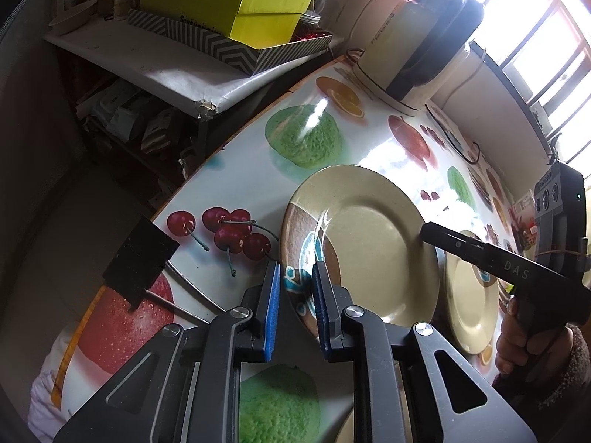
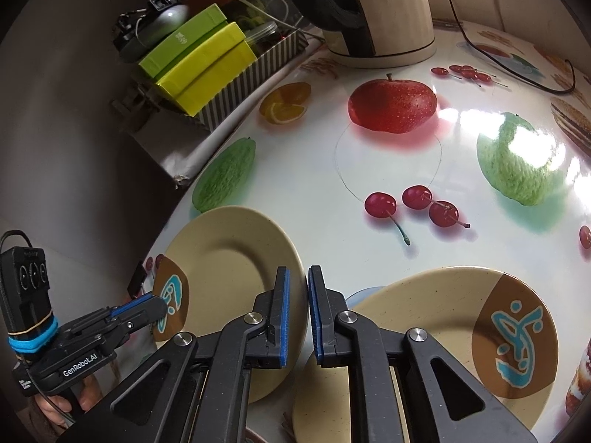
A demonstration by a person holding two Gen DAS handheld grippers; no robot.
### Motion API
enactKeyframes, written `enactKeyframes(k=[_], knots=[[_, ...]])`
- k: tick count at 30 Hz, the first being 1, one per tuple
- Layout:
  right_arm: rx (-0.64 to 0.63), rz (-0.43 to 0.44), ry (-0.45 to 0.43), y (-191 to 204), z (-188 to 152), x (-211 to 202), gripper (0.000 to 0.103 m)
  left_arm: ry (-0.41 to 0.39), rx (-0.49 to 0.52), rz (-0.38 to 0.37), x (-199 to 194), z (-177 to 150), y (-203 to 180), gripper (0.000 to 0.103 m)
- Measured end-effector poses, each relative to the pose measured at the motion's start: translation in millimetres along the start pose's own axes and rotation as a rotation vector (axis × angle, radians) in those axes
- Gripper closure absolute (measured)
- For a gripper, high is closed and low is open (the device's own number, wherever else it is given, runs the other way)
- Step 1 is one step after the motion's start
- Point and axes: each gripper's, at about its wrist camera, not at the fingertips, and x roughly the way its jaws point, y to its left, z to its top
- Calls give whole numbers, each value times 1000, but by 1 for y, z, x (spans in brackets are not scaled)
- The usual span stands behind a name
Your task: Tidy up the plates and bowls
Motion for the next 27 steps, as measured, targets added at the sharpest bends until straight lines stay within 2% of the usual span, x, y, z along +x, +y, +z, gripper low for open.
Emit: enactKeyframes(k=[12, 27], knots=[[13, 45, -36, 9, 0, -17, 92, -32, 2, -10, -20, 1, -2, 85], [4, 31, -84, 22, -22, -60, 92, -52, 45, -46, -50, -19, -14, 85]])
